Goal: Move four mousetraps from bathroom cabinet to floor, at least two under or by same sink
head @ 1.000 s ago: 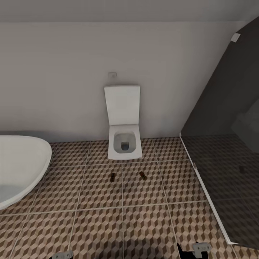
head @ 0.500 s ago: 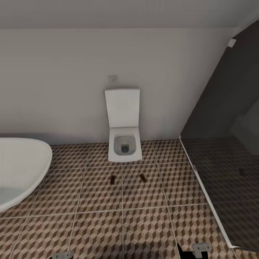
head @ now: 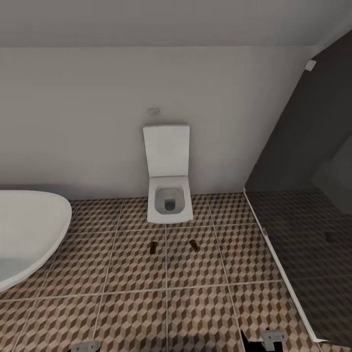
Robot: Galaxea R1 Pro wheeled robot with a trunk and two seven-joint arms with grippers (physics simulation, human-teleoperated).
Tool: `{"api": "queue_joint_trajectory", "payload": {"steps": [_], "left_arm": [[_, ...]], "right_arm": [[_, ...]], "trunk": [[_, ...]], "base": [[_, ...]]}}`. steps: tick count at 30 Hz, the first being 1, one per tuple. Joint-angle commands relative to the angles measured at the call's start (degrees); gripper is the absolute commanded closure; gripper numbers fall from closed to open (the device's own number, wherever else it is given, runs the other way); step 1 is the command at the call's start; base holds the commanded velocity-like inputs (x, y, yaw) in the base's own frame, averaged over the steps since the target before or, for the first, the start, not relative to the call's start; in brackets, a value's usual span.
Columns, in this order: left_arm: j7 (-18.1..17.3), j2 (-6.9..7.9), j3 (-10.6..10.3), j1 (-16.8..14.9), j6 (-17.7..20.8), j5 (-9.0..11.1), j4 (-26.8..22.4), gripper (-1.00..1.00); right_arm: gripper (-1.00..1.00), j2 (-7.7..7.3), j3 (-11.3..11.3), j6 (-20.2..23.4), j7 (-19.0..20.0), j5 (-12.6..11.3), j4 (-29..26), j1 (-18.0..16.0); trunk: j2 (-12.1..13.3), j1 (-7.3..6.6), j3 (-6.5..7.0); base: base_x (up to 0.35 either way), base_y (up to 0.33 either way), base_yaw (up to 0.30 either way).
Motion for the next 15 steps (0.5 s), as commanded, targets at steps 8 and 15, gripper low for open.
{"api": "queue_joint_trajectory", "payload": {"steps": [8,15], "left_arm": [[0.2,-0.03,-0.5,-0.1,-0.3,0.1,0.2,-1.0],[0.2,-0.03,-0.5,-0.1,-0.3,0.1,0.2,-1.0]], "right_arm": [[-1.0,-0.01,0.3,-0.2,0.4,-0.6,0.0,0.0],[-1.0,-0.01,0.3,-0.2,0.4,-0.6,0.0,0.0]], "trunk": [[-0.1,0.03,0.66],[-0.1,0.03,1.3]], "base": [[0.0,0.0,0.0],[0.0,0.0,0.0]]}}
